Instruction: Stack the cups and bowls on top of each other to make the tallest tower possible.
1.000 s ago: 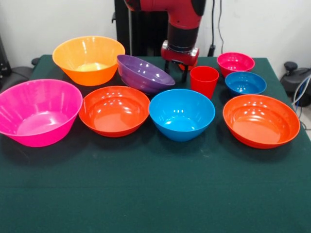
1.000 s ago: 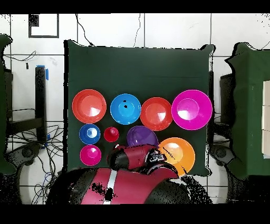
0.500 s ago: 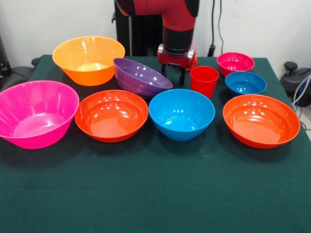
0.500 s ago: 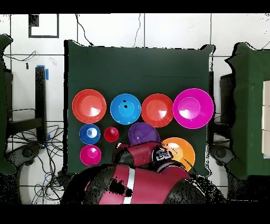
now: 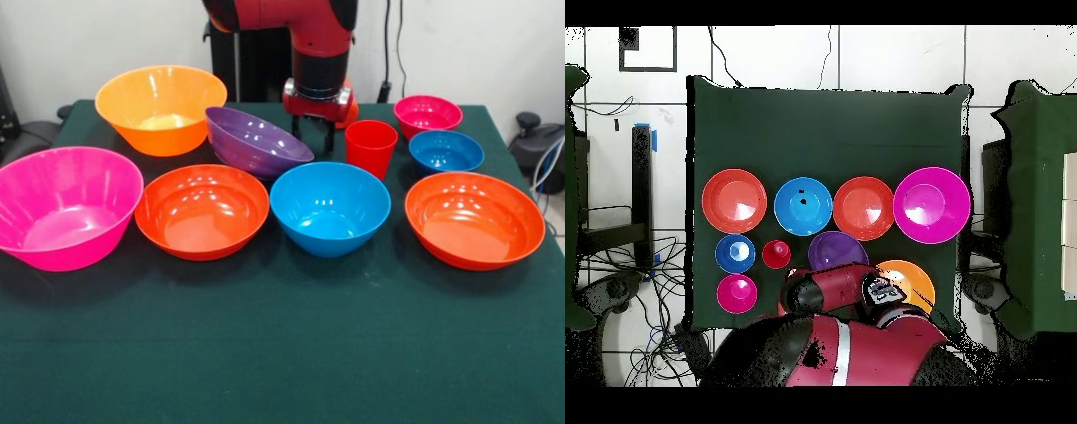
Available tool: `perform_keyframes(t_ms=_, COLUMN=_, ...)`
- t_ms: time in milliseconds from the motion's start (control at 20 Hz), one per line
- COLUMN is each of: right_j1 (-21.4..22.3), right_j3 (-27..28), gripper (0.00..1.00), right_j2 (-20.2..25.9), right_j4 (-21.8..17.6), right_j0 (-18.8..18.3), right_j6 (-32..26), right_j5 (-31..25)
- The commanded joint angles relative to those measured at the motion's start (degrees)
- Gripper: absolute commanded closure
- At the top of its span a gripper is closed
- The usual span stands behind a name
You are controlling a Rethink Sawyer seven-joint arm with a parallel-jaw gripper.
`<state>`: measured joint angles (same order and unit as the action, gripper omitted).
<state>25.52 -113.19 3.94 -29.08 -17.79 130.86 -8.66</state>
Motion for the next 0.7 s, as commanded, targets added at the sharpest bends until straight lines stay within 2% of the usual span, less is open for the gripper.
perform_keyframes(t_ms=50, right_j1=5.59, right_j3=1.53, gripper=0.00, right_j2=7.69, right_j4=3.13, right_j0=-1.05, right_j6=-2.62, right_j5=-11.19)
perform_keyframes(t_ms=450, right_j1=13.39, right_j3=-2.36, gripper=0.00, right_j2=11.42, right_j4=4.89, right_j0=-2.37, right_j6=-3.83, right_j5=-18.51)
perform_keyframes(t_ms=700, right_j1=16.26, right_j3=-3.54, gripper=0.00, right_j2=12.45, right_j4=5.26, right_j0=-2.31, right_j6=-3.44, right_j5=-19.77)
